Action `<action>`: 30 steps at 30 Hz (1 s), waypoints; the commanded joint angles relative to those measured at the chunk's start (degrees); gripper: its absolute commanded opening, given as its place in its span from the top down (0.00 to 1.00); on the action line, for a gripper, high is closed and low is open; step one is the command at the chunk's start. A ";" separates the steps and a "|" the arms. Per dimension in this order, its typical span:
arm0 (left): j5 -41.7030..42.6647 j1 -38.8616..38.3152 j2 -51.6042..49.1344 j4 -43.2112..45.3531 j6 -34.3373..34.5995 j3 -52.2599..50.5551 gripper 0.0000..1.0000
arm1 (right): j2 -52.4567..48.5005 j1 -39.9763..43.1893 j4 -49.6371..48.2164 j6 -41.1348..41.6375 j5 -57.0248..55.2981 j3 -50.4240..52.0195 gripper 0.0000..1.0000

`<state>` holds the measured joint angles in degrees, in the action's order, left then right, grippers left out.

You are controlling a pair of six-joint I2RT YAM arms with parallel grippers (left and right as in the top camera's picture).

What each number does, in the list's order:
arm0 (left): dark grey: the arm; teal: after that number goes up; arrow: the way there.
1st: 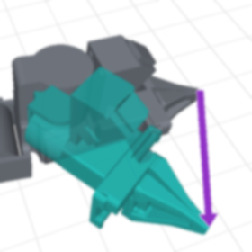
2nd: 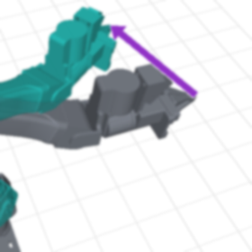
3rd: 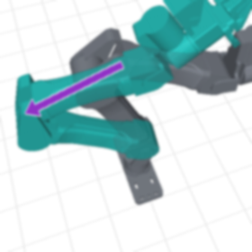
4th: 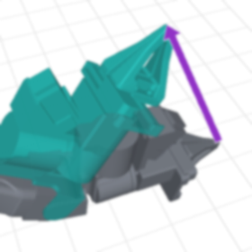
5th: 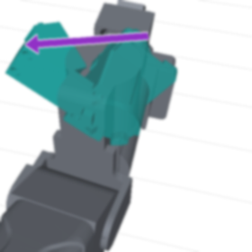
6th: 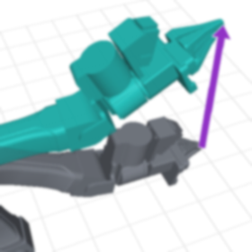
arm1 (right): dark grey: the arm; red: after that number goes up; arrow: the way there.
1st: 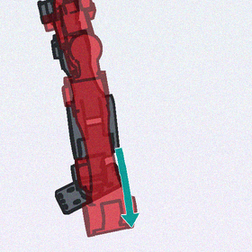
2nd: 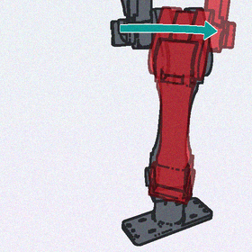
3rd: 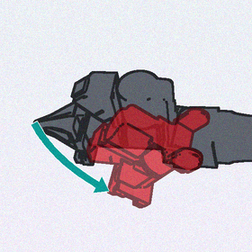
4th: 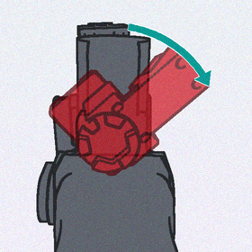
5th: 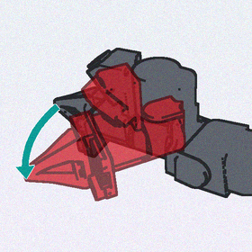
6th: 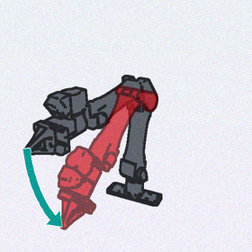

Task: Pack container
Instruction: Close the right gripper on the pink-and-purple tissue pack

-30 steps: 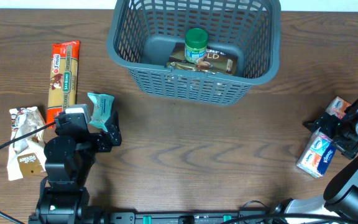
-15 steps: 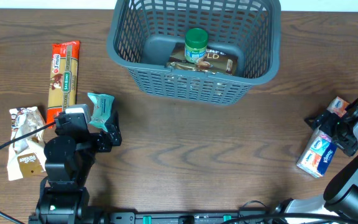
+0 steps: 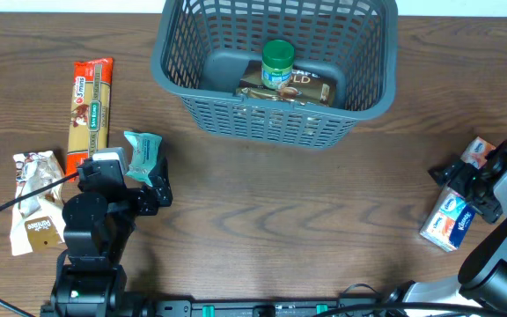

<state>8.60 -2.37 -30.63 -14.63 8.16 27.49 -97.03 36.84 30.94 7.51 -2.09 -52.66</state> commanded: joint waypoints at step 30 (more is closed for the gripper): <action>-0.26 -0.17 0.02 0.09 0.52 1.60 0.02 | 0.26 0.26 -3.30 -0.52 1.05 4.11 0.62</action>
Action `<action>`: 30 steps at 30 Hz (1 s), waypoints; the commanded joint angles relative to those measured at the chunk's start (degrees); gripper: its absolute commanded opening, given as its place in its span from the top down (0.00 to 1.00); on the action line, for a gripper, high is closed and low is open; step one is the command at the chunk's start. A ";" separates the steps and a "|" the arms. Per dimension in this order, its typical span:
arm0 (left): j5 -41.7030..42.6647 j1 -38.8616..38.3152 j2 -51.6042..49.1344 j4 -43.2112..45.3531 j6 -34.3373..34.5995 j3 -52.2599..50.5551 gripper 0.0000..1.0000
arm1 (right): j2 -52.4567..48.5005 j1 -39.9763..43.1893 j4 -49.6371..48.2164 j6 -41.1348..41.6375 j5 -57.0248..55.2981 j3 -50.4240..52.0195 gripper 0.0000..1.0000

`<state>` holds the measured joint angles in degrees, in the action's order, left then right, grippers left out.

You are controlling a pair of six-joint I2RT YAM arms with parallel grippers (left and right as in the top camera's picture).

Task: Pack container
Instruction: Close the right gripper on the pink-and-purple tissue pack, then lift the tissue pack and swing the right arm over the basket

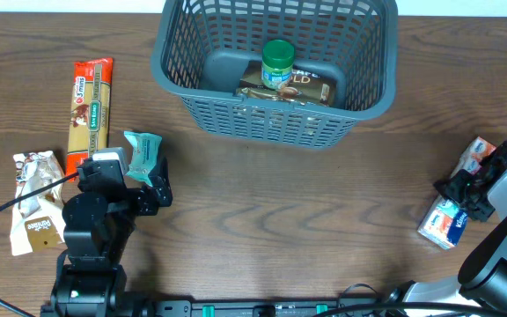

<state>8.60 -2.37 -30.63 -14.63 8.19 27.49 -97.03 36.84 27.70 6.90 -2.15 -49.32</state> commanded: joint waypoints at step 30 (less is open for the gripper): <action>-0.26 -0.17 0.02 0.11 0.48 1.60 0.02 | 0.61 -2.51 1.62 0.11 3.58 -2.05 0.99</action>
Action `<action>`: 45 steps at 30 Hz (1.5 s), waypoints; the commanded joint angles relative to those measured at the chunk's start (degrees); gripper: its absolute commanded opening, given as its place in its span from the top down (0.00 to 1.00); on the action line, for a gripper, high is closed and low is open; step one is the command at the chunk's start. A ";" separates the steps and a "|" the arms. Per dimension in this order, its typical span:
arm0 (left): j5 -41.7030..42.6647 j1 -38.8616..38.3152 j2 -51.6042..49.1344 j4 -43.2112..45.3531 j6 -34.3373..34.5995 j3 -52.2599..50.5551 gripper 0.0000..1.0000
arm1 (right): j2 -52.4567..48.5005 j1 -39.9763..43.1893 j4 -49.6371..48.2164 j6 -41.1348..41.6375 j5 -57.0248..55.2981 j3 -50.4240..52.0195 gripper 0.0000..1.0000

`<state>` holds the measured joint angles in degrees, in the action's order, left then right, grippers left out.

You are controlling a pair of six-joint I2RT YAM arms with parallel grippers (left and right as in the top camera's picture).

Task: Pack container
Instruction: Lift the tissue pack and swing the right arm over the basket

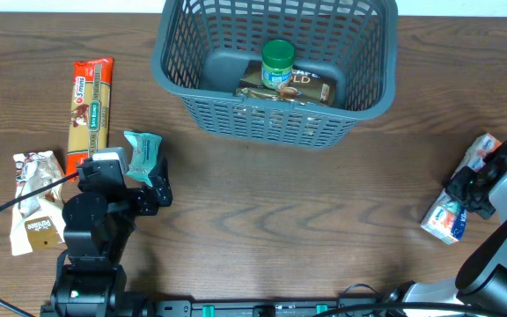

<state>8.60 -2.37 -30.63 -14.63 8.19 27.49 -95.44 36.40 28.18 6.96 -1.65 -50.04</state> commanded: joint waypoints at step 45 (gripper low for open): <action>-0.24 -0.17 0.02 0.11 0.50 1.60 0.02 | -2.12 -54.16 17.64 -55.17 12.48 -62.88 0.99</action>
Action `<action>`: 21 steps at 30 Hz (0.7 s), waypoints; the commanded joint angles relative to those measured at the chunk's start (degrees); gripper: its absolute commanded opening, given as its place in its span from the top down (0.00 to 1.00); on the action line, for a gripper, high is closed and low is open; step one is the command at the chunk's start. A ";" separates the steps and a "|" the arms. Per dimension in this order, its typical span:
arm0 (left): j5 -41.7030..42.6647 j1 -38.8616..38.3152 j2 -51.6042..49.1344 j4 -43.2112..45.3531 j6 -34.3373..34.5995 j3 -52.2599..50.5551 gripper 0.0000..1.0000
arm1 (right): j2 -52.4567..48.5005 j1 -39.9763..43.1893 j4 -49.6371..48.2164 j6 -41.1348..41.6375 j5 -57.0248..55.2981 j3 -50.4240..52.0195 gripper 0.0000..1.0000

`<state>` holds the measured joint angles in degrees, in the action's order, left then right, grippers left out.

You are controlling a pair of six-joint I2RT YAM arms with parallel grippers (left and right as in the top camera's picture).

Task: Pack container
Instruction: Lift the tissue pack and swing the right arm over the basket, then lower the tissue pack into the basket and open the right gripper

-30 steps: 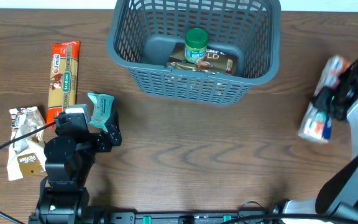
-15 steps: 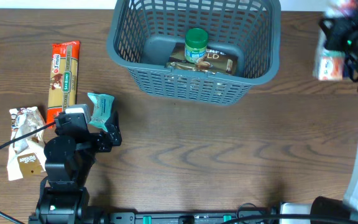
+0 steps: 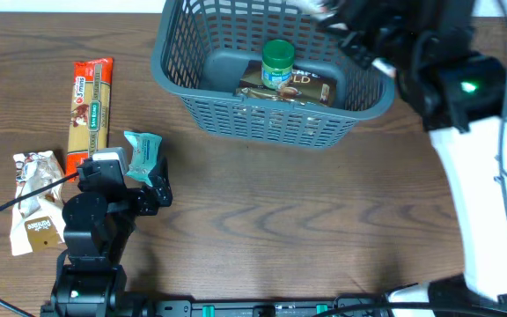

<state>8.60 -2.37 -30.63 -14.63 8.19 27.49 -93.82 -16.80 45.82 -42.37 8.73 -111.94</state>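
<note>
The grey plastic basket (image 3: 236, 123) stands at the back centre, holding a green-lidded jar (image 3: 277, 62) and a brown packet (image 3: 311, 88). My right arm reaches over the basket's back right corner, and my right gripper (image 3: 346, 22) is blurred, with a small pale thing (image 3: 319, 7) at its tip that looks like the tissue pack. My left gripper (image 3: 159, 185) rests open on the table at the left, just below a teal packet (image 3: 141, 151). A spaghetti pack (image 3: 91, 110) and a white snack wrapper (image 3: 35, 207) lie further left.
The right arm's white link (image 3: 482, 194) slants across the right side of the table. A black cable (image 3: 7, 211) runs from the left arm to the left edge. The basket's walls rise well above the table.
My right arm has gone from the table's right edge to above the basket's back right corner. The blue tissue pack is gone from the table. The left arm has not moved.
My right gripper was at the right edge, at the blue tissue pack. Over the following moments the pack shifted and tilted under it. Now the pack is off the table and the gripper is over the basket. The left arm stayed still throughout.
</note>
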 commanded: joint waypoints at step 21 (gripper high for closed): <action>-0.22 -0.17 0.04 0.11 0.52 1.60 0.02 | -24.92 2.78 -5.60 -1.31 7.39 -0.98 0.99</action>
<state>8.60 -2.37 -30.63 -14.63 8.21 27.49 -117.30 -16.21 41.17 -45.89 14.66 -111.90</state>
